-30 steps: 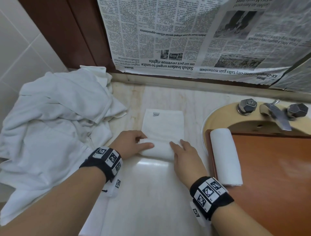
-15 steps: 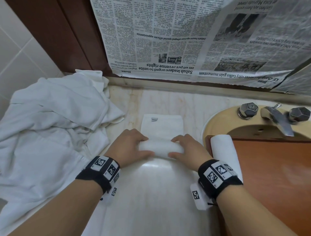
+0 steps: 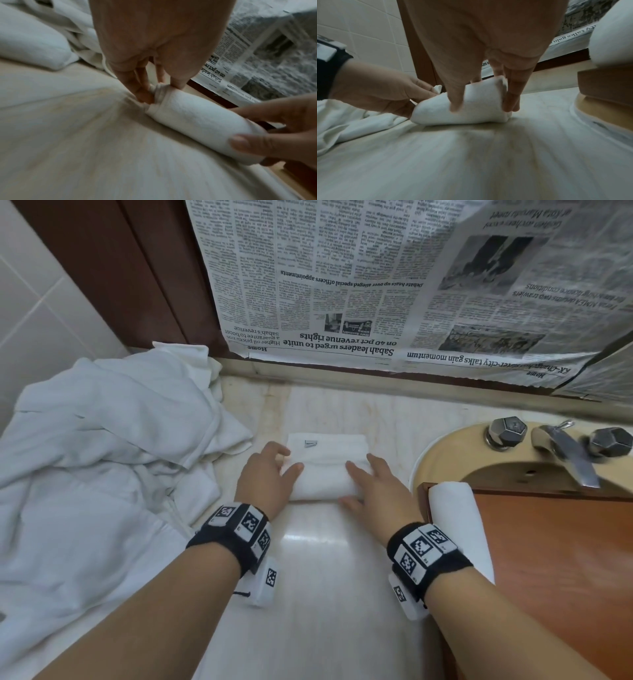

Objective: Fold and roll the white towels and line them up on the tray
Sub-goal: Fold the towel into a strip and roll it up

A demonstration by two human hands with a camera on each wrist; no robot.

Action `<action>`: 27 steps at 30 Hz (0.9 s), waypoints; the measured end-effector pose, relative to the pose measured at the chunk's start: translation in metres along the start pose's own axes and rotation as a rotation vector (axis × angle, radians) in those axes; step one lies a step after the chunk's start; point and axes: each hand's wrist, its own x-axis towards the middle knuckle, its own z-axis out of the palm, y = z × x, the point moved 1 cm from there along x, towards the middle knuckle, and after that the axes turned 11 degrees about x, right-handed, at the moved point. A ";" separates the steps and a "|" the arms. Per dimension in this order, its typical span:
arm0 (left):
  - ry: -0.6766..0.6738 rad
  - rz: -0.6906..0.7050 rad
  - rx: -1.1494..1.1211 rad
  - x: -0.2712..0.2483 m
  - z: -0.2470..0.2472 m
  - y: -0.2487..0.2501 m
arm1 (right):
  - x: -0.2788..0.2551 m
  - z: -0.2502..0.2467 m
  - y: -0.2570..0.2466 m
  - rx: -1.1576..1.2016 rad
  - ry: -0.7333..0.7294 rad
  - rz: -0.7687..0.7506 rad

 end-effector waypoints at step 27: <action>0.088 -0.027 0.021 0.004 -0.003 0.012 | -0.005 0.004 0.009 0.239 0.142 0.073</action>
